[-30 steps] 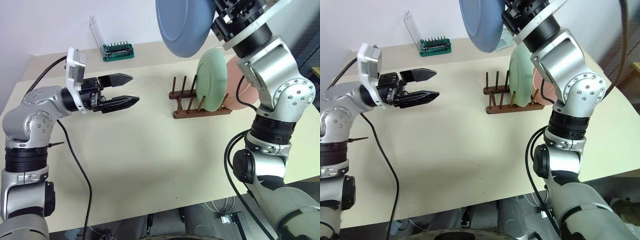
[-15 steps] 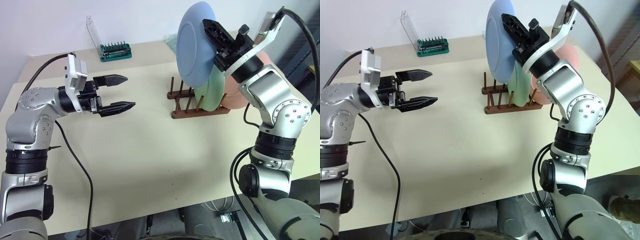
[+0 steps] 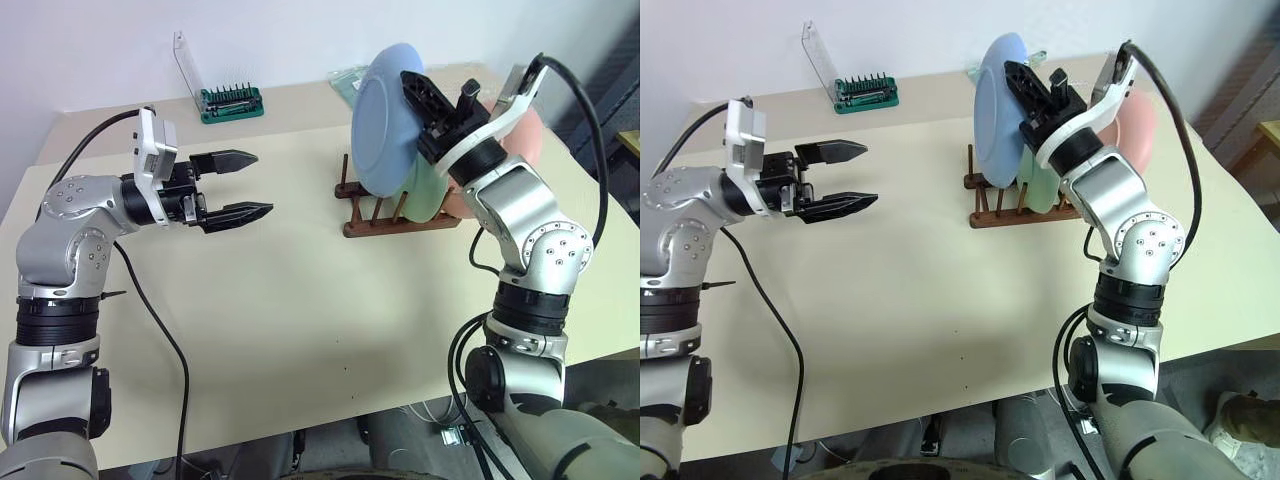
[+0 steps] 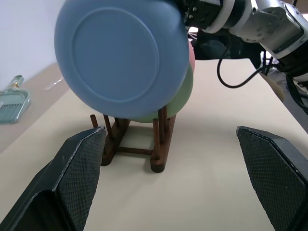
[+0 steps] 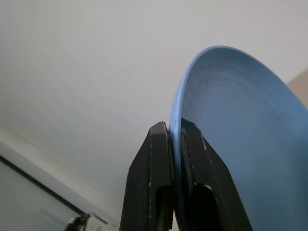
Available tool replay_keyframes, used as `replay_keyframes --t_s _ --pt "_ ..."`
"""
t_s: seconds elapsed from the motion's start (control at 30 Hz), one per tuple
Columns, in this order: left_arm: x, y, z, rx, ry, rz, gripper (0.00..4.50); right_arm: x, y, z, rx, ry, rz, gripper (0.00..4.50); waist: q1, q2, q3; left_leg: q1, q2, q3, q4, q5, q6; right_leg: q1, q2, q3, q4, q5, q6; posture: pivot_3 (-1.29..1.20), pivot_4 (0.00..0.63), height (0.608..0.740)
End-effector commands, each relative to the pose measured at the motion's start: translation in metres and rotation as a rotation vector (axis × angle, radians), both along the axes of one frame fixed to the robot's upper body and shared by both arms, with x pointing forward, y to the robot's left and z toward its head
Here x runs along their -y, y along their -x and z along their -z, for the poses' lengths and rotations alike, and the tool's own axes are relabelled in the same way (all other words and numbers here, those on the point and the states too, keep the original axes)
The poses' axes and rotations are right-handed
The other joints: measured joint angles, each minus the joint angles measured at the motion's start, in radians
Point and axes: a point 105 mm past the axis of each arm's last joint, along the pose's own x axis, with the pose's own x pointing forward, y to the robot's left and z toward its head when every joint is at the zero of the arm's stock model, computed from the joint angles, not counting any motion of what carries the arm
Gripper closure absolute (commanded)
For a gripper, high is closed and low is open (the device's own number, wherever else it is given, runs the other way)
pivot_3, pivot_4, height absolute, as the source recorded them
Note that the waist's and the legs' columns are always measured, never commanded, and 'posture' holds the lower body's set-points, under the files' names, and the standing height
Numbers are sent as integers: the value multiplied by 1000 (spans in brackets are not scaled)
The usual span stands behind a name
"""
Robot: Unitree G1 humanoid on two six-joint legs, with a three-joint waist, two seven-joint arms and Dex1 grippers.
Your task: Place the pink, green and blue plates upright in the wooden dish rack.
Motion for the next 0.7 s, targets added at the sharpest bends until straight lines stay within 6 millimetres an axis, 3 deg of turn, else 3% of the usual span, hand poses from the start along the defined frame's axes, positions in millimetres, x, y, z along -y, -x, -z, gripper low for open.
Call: replay_keyframes --t_s 0.03,0.17,0.3,0.4,0.5,0.7 --pt "2 3 -14 56 4 9 50 -9 18 -11 105 14 -24 4500 0 0 0 0 0 0 0 0 0 0 0 0 0 0 0 0 150 740" --pt "2 2 -14 58 19 2 50 -10 18 -3 111 21 -15 4500 0 0 0 0 0 0 0 0 0 0 0 0 0 0 0 0 150 740" --pt "2 2 -12 49 15 0 0 -9 11 3 110 67 19 3111 0 0 0 0 0 0 0 0 0 0 0 0 0 0 0 0 150 740" --pt "2 2 -12 51 16 -1 0 -9 9 4 101 63 13 1491 0 0 0 0 0 0 0 0 0 0 0 0 0 0 0 0 150 740" --pt "2 3 -12 46 22 5 0 -10 11 2 172 168 18 48 1 0 0 0 0 0 0 0 0 0 0 0 0 0 0 0 150 740" --pt "3 5 -11 36 29 21 0 -2 18 -20 272 167 42 48 1 0 0 0 0 0 0 0 0 0 0 0 -1 0 0 0 150 740"
